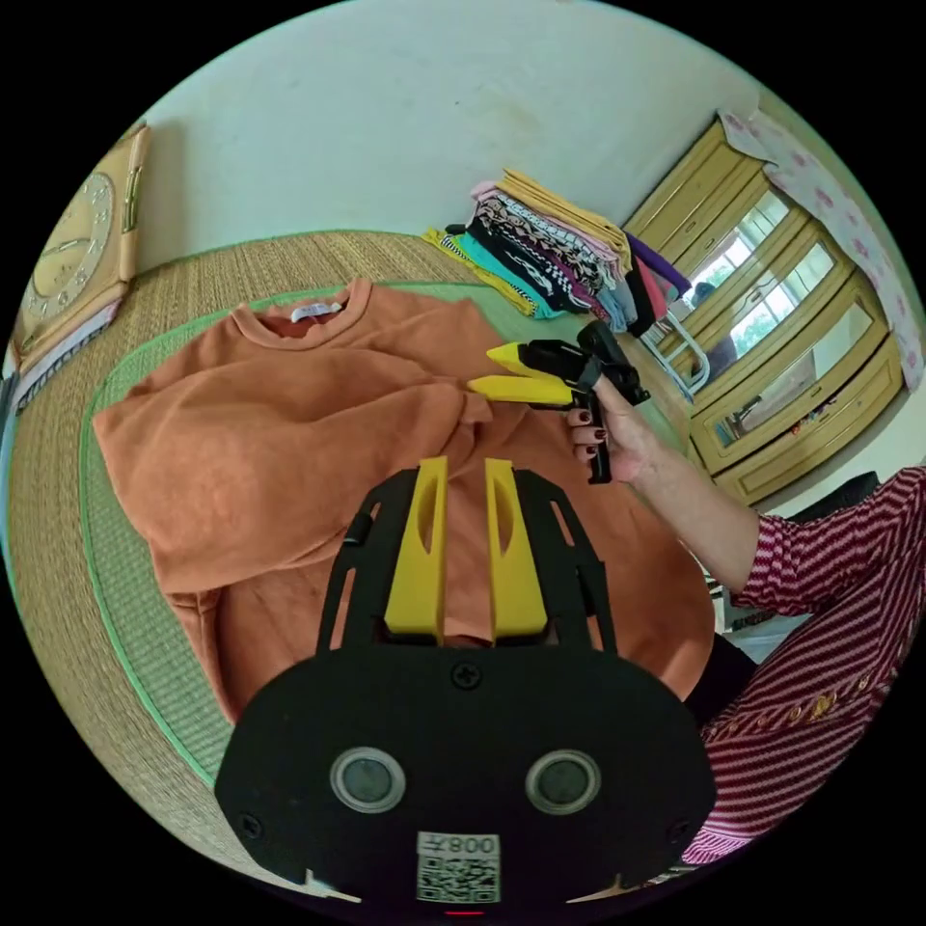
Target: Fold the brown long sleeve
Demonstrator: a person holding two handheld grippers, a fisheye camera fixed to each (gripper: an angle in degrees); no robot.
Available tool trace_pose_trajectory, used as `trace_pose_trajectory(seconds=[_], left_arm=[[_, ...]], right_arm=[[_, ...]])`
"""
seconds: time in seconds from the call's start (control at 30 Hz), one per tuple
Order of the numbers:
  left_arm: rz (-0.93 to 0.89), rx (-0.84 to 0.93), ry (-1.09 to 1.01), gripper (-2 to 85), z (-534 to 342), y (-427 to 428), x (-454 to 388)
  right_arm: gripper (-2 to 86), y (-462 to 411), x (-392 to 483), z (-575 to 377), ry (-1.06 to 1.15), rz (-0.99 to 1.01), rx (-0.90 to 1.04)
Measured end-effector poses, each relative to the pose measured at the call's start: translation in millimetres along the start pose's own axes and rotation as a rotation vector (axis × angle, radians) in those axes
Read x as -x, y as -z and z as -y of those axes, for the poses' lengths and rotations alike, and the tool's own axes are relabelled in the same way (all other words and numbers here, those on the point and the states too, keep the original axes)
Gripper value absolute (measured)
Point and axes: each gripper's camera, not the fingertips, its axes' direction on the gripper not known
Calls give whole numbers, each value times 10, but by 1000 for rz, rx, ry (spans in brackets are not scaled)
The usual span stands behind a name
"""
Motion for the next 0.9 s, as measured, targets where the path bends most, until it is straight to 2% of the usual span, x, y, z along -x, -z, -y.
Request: trace_pose_trajectory(seconds=[0.2,0.37,0.47,0.6,0.73,0.8,0.9], left_arm=[[-73,-89,273,95,-508,62,613],[-318,-299,649,105,-1033,-5,1471],[-400,-355,739,87,-1136,-117,1770],[-437,-395,758,40,-1093,-144,1925],[-415,-471,632,27,-892,141,1870],[-396,-457,576,26,-792,182,1829],[-359,-327,547,27,-715,-84,1872]], right_arm=[[138,82,-92,-18,-50,31,-25],[125,-103,57,108,-59,-71,28],[108,-238,89,206,-80,-92,60],[61,-421,217,305,-57,-64,113],[39,-251,809,414,90,-61,76],[34,-146,1044,453,153,-68,65],[29,-58,1028,424,148,-163,61]])
